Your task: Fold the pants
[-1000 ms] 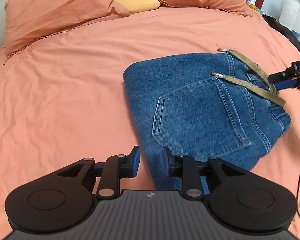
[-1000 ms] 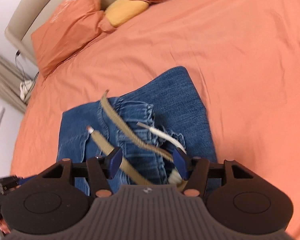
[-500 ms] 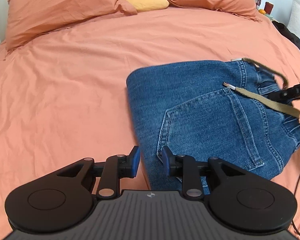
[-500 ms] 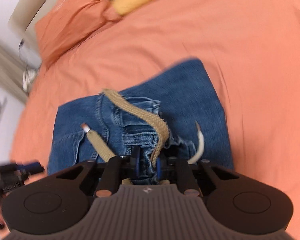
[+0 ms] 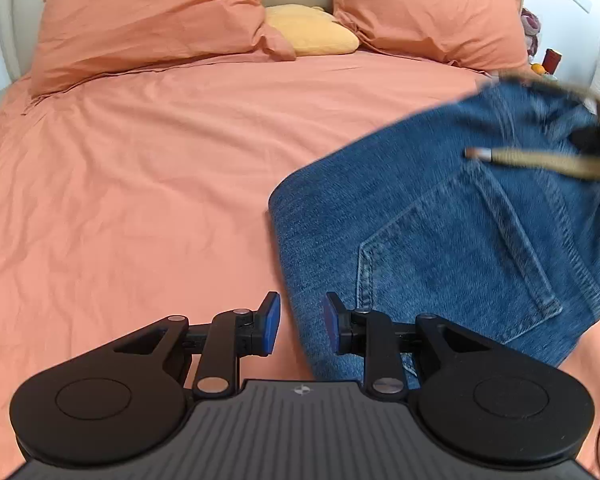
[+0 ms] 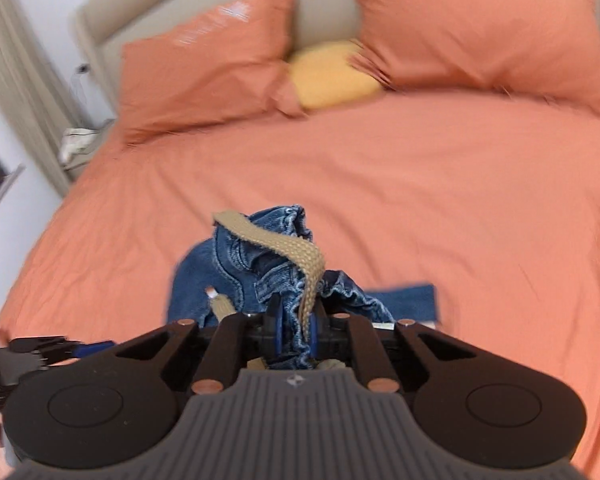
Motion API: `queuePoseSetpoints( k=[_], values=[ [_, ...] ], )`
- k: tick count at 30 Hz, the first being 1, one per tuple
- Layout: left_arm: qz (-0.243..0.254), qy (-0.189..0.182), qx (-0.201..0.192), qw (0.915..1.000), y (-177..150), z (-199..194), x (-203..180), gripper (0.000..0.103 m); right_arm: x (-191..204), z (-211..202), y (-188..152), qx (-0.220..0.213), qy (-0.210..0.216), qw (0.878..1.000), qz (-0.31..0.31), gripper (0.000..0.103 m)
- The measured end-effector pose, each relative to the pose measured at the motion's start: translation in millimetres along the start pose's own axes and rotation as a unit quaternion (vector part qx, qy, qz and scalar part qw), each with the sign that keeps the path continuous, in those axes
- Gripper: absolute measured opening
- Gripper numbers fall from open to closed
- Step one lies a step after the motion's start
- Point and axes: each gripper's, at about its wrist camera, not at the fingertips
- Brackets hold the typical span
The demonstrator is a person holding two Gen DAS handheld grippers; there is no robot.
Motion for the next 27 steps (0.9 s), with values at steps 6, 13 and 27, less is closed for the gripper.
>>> queuePoseSetpoints(
  k=[6, 13, 27],
  values=[
    [0.017, -0.004, -0.001, 0.9998, 4, 19, -7, 0.025, -72, 53, -34, 0.05, -0.017, 0.993, 0.101, 0.007],
    [0.022, -0.01, -0.015, 0.9996, 17, 39, -9, 0.025, -93, 95, -55, 0.074, -0.07, 0.991, 0.083, 0.022],
    [0.021, -0.013, -0.042, 0.9988, 56, 59, -8, 0.019, -25, 43, -23, -0.01, -0.105, 0.993, -0.06, 0.019]
  ],
)
Point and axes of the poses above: each gripper's, at about its wrist camera, not at the fingertips, and z roughly the way its jaws point, x to its left, y to its top, and after that the axes turned 4 degrees about -y, right-handed
